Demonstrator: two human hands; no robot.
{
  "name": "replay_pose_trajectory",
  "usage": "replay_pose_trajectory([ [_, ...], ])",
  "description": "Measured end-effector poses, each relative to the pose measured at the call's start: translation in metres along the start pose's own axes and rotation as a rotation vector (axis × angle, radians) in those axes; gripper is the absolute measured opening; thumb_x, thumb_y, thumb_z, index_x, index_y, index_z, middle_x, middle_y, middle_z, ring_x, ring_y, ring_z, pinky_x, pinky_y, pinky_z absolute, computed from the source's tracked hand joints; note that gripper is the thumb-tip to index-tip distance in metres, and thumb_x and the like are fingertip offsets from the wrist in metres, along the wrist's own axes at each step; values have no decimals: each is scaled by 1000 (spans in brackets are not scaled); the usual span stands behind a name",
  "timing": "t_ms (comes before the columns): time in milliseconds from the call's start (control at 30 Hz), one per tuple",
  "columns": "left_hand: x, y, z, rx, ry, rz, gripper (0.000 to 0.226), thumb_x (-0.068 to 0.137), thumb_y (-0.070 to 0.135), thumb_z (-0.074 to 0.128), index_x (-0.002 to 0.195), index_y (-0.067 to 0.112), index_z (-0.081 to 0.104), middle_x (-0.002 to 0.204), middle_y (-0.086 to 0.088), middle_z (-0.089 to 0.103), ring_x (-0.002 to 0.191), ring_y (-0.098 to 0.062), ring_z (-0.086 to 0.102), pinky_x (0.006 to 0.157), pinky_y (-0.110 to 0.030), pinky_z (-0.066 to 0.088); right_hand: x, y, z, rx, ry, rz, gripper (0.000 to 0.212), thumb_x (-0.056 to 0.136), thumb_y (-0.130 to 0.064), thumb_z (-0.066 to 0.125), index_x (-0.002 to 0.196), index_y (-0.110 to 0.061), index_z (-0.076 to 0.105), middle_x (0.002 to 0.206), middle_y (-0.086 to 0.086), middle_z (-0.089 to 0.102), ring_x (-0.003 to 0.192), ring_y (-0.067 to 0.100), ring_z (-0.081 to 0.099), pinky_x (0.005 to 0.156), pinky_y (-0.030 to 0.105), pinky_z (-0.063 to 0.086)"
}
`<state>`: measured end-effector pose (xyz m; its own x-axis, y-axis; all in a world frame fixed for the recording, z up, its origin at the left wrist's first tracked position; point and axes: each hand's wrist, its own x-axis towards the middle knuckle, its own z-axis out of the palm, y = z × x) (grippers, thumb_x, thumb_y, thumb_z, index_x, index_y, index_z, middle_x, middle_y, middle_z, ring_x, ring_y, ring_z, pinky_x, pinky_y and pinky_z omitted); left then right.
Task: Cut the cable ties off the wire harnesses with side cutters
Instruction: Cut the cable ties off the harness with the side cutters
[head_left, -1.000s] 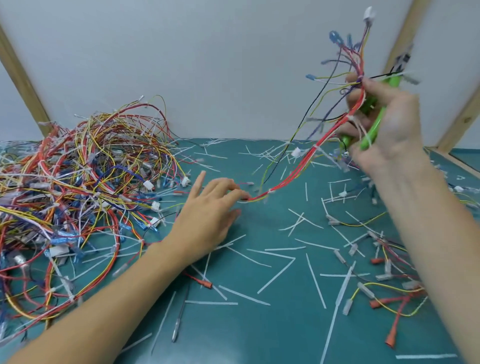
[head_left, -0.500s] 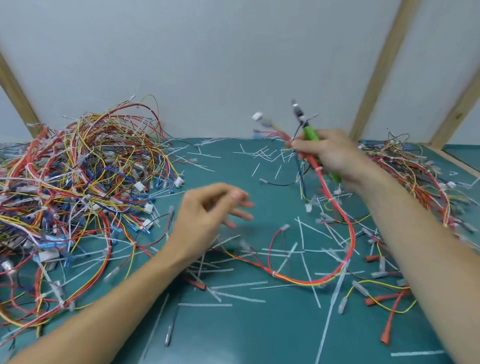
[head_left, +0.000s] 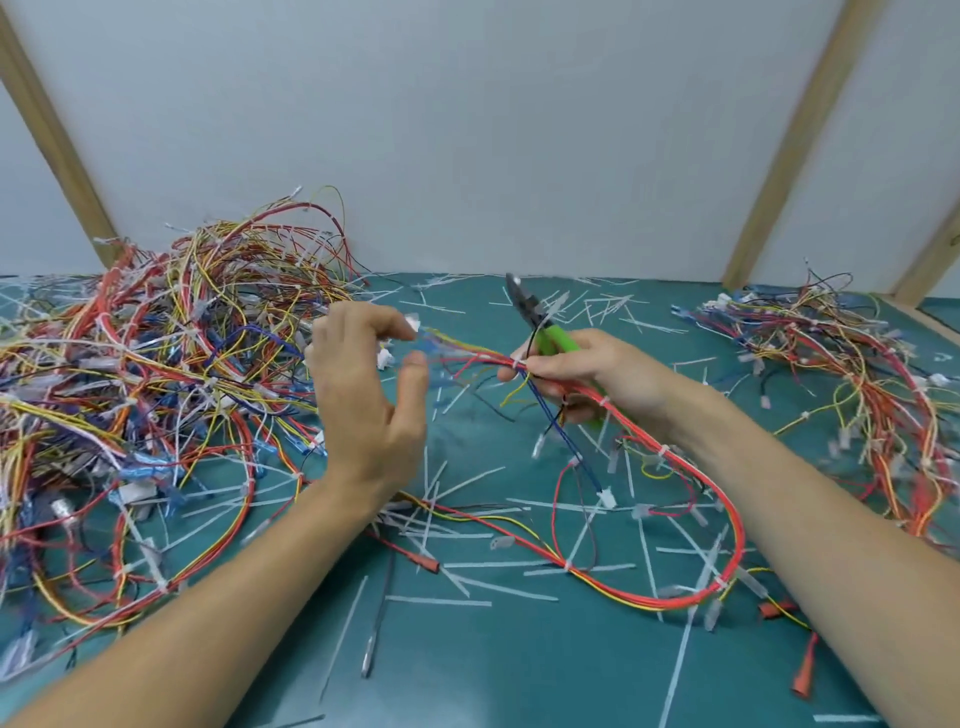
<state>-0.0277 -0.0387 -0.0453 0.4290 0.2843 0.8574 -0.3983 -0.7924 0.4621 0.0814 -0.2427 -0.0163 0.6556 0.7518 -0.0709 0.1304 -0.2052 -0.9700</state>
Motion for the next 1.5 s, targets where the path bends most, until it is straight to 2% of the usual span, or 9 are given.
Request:
replay_pose_trajectory([
  [267,-6,-6,10,185,-512,108,19,97,29,58,94,18,73,96,5,74,101,-15,66,122,-37,24,-4,-3,8,-335,-49,-49,10,96,-21,71,97,-11,72,64,-16,57,60,-1,50,57,9,39],
  [333,-6,-7,10,170,-545,71,26,98,35,56,89,19,75,89,5,75,92,-15,67,116,-34,34,-4,-5,10,-384,-20,-62,9,95,-21,73,98,-12,73,68,-11,63,63,2,54,61,14,42],
  [433,-6,-8,8,78,-670,-118,31,97,51,55,91,28,76,81,9,74,79,-18,68,78,-40,54,-3,-7,13,-476,30,-115,8,92,-23,77,95,-16,75,77,7,68,71,20,59,71,34,50],
  [533,-7,-7,9,-91,-706,-251,21,97,42,62,91,26,74,81,9,73,77,-16,68,74,-41,54,-3,-10,18,-512,95,-186,12,89,-28,79,94,-18,74,86,12,70,85,34,63,84,50,54],
  [767,-9,-6,14,-315,-599,-441,24,98,29,64,81,14,71,52,13,43,50,-4,33,50,-18,26,1,-18,17,-461,441,-262,5,88,-22,78,88,-24,74,78,0,71,70,8,56,70,29,45],
  [933,-11,-9,16,-290,-585,-520,28,96,33,65,75,17,72,54,8,48,53,-10,41,55,-28,35,-4,-48,6,-67,819,-216,9,87,-16,70,80,-20,69,77,1,67,55,3,45,60,25,37],
  [1167,-14,-10,20,-321,-553,-517,26,94,33,70,75,15,73,56,1,52,55,-13,43,56,-32,38,-16,-63,44,227,111,-106,34,77,-22,60,104,-5,69,95,9,77,59,8,43,55,24,37],
  [1300,-15,-10,19,-323,-521,-503,21,95,34,68,83,19,76,59,0,48,58,-15,38,53,-38,31,-8,-42,48,-259,241,-44,39,76,-28,58,96,3,69,103,25,72,62,12,44,65,33,36],
  [1500,-13,-6,18,-312,-506,-475,20,95,31,68,81,18,73,57,0,47,55,-13,37,54,-31,29,-4,-37,33,-356,272,12,37,67,-33,56,92,-11,73,85,4,74,56,7,49,65,30,40],
])
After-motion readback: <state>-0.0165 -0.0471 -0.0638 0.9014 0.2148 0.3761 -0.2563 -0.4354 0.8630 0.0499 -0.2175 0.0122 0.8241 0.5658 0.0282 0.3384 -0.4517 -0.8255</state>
